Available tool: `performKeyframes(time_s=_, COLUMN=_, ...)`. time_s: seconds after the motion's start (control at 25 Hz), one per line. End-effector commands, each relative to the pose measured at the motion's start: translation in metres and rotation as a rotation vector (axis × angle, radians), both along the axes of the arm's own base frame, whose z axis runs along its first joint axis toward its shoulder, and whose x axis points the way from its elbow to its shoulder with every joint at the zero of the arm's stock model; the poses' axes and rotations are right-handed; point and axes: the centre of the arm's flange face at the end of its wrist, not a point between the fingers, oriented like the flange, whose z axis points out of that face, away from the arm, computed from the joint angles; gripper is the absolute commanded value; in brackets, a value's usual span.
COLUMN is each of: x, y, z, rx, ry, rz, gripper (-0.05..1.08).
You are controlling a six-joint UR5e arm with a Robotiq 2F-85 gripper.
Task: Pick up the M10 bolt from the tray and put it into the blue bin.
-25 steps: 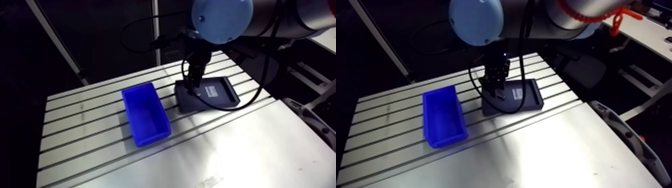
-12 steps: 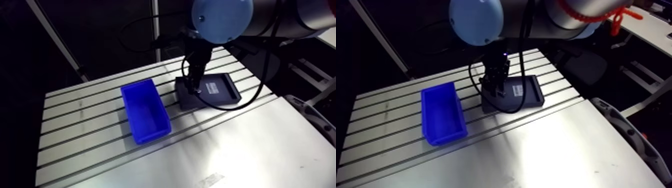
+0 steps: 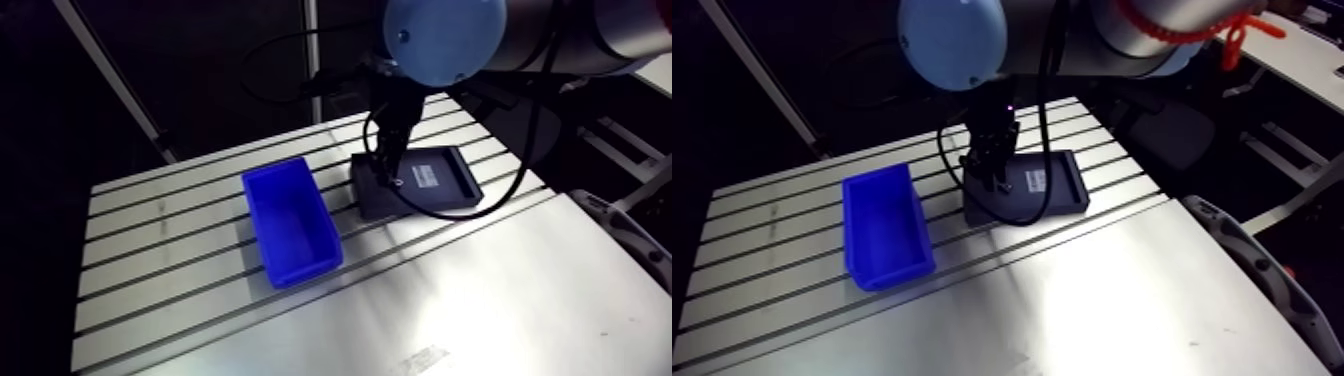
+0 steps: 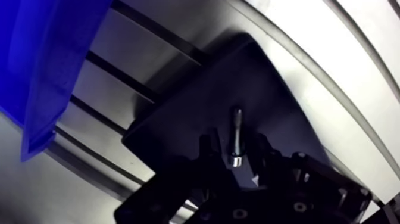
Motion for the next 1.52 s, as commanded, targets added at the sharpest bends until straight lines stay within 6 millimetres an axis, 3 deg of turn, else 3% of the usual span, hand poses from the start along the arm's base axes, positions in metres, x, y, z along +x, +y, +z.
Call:
performKeyframes(time_s=0.04, x=-0.0014, y=0.0007, z=-0.0022, rx=-0.001, ry=-0.002, rz=0.0, gripper=0.63)
performKeyframes(time_s=1.52, x=-0.0013, y=0.0001, z=-0.0041, rx=0.0, ry=-0.007, rz=0.002, gripper=0.72)
